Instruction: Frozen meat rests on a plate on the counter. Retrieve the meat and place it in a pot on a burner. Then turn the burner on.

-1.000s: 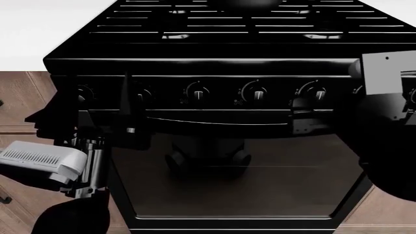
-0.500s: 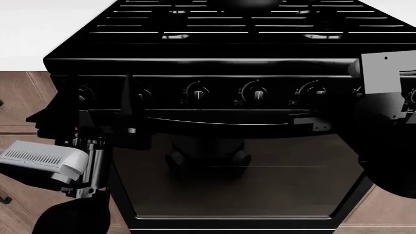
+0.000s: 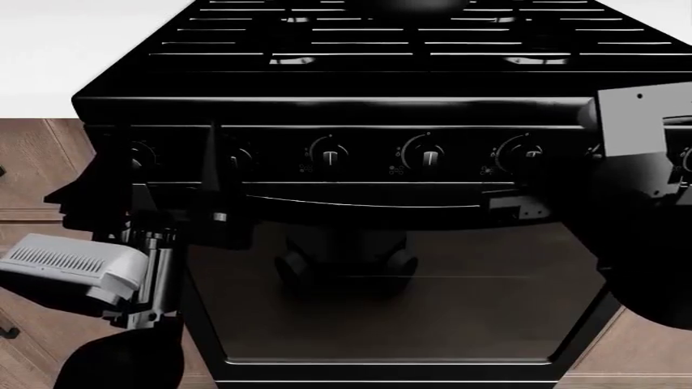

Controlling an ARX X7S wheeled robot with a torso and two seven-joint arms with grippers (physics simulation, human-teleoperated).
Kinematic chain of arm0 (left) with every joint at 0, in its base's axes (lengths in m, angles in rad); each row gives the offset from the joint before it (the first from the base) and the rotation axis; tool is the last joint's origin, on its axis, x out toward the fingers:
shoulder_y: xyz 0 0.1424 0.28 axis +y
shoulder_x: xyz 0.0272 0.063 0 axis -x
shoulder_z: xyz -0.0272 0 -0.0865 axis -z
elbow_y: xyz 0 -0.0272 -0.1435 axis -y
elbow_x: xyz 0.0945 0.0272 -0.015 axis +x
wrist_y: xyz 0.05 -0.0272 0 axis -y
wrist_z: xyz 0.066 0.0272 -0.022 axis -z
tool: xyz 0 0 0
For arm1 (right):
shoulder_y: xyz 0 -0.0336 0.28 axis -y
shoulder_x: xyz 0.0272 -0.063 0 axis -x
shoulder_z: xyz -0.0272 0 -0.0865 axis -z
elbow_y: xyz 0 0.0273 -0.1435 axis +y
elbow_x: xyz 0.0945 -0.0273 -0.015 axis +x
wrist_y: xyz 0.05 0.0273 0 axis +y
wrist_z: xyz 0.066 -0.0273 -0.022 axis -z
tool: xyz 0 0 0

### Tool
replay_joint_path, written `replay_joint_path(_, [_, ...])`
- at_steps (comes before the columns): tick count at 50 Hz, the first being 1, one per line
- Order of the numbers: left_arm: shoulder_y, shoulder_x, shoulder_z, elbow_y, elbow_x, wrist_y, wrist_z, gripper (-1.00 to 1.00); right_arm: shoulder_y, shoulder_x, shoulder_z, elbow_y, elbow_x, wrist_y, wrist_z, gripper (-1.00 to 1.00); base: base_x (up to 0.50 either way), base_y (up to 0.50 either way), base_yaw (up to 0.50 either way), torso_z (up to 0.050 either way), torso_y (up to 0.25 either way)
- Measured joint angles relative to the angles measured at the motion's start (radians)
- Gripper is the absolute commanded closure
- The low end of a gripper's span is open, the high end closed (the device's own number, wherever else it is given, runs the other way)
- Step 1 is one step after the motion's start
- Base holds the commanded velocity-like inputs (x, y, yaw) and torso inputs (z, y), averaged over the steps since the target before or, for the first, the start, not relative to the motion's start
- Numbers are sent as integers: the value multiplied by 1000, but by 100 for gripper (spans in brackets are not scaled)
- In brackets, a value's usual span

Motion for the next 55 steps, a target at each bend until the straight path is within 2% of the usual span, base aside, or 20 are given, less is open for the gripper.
replay_joint_path(55, [-3, -10, 13, -7, -2, 10, -15, -100, 121, -86, -41, 64, -97, 317, -76, 100, 2, 1, 2, 0, 0])
